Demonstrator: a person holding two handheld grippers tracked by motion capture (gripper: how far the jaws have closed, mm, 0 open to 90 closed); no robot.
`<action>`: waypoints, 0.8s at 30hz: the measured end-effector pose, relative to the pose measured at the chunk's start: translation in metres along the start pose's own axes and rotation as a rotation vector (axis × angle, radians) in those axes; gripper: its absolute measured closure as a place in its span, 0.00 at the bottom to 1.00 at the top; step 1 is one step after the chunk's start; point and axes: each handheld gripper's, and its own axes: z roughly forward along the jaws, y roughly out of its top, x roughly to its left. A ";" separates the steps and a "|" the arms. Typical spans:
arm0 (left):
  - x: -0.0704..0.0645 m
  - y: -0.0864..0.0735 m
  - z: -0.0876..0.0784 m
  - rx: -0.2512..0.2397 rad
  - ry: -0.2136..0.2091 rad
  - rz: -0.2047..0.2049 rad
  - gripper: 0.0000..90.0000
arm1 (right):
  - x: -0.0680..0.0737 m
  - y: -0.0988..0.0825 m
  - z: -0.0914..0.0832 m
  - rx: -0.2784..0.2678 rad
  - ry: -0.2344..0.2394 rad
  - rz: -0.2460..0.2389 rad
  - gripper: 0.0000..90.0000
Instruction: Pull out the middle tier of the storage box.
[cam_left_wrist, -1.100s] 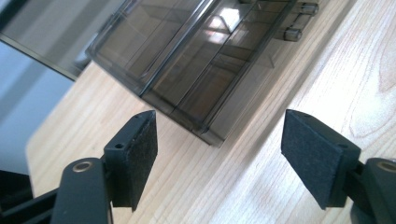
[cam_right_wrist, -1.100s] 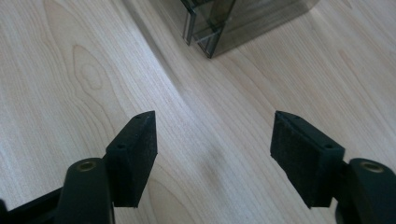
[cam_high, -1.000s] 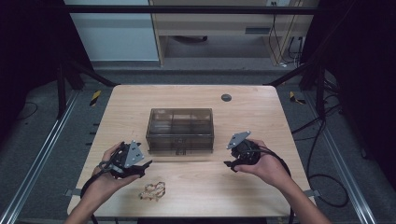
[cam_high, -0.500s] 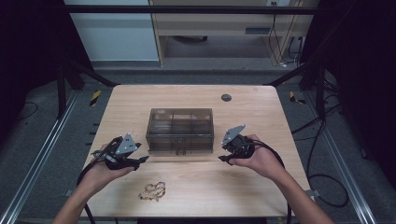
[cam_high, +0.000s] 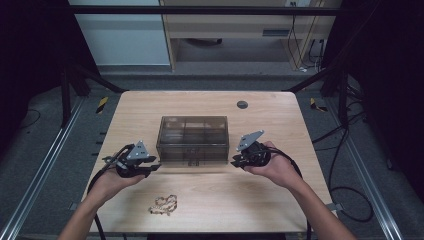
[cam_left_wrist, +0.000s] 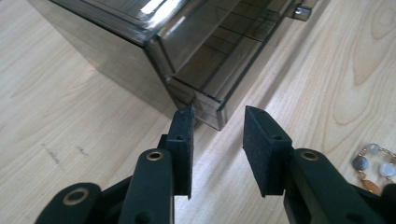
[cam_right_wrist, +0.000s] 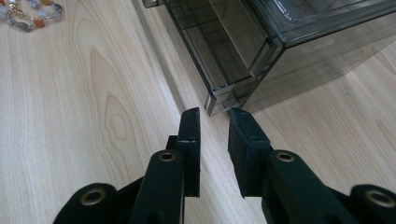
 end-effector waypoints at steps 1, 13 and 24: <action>0.000 0.000 0.000 -0.002 -0.005 -0.002 0.71 | 0.000 0.000 0.002 -0.001 0.000 -0.001 0.83; -0.002 0.002 0.006 0.011 -0.020 0.012 0.69 | -0.001 0.006 0.017 0.013 0.016 -0.004 0.83; -0.002 0.002 0.011 0.040 -0.022 0.008 0.73 | -0.001 0.005 0.021 0.026 0.029 -0.002 0.87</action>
